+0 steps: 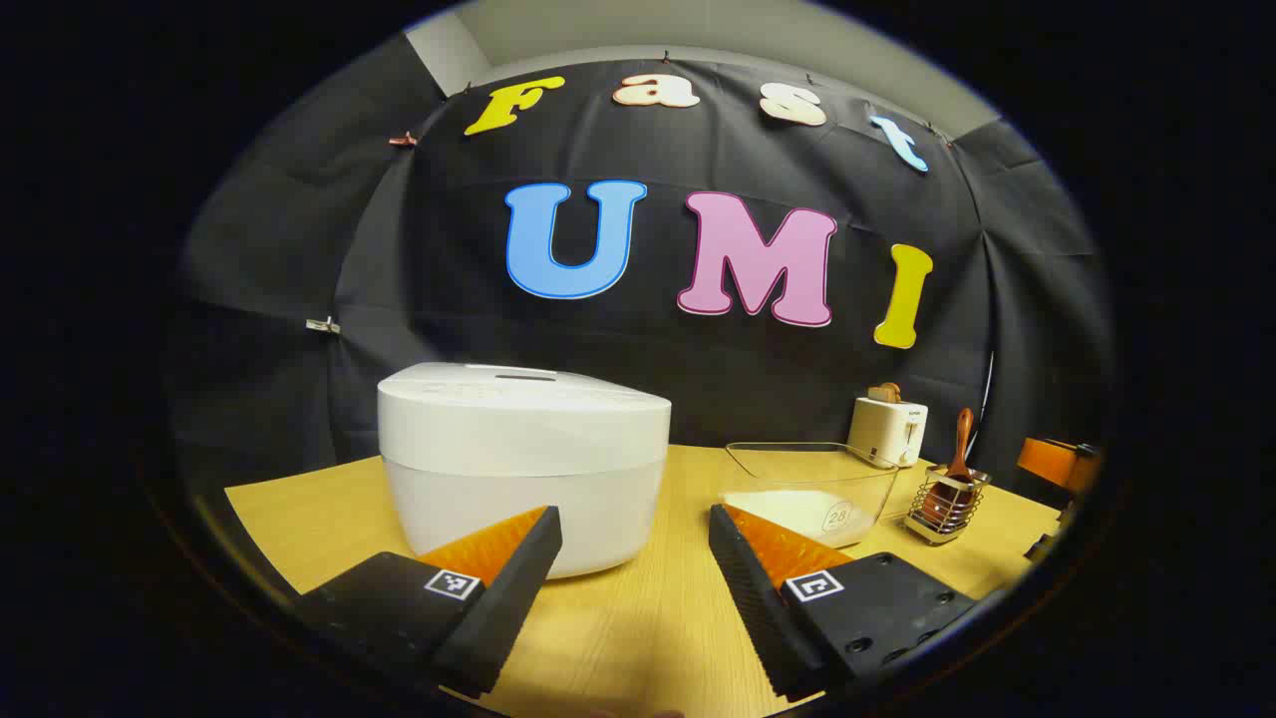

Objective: Close the left gripper, press the button to open the rice cooker; take a wooden spoon from the chopstick holder with the right hand, scoop a spoonful of rice and pour it into the rice cooker, then put the wooden spoon back into the chopstick holder.

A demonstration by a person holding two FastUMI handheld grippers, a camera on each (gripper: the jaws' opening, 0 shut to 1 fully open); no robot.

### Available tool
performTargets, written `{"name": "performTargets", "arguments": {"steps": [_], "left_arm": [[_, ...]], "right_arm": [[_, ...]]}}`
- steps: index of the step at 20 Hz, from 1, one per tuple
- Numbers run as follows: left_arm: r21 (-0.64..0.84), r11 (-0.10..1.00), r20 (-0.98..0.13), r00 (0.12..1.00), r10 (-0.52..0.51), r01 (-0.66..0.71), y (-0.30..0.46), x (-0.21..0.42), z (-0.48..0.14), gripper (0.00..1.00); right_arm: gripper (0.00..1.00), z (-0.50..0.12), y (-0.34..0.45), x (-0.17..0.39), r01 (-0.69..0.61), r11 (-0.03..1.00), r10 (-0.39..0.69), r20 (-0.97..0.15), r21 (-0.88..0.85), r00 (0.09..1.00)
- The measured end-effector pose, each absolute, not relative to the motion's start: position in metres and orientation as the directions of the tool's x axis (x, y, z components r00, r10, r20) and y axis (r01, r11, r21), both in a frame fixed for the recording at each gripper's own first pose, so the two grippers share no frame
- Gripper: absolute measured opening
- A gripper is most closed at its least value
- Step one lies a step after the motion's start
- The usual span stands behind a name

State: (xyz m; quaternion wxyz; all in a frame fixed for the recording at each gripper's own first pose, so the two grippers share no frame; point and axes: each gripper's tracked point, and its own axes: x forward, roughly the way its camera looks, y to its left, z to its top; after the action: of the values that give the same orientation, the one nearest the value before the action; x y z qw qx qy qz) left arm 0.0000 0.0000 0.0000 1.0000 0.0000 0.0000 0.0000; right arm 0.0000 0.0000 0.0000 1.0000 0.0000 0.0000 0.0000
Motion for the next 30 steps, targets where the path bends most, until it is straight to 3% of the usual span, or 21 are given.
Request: {"name": "performTargets", "arguments": {"steps": [14, 30], "left_arm": [[0.069, 0.998, 0.007, 1.0, -0.012, 0.012, 0.004, 0.003, -0.007, 0.95], [0.054, 0.998, 0.009, 0.999, -0.042, 0.041, -0.007, 0.013, -0.007, 0.95]], "right_arm": [[0.98, 0.007, -0.003, 0.009, 0.007, 1.0, -0.007, -0.001, 0.005, 1.0], [0.98, 0.014, -0.042, 0.077, 0.05, 0.999, -0.05, -0.1, 0.0, 0.994]]}}
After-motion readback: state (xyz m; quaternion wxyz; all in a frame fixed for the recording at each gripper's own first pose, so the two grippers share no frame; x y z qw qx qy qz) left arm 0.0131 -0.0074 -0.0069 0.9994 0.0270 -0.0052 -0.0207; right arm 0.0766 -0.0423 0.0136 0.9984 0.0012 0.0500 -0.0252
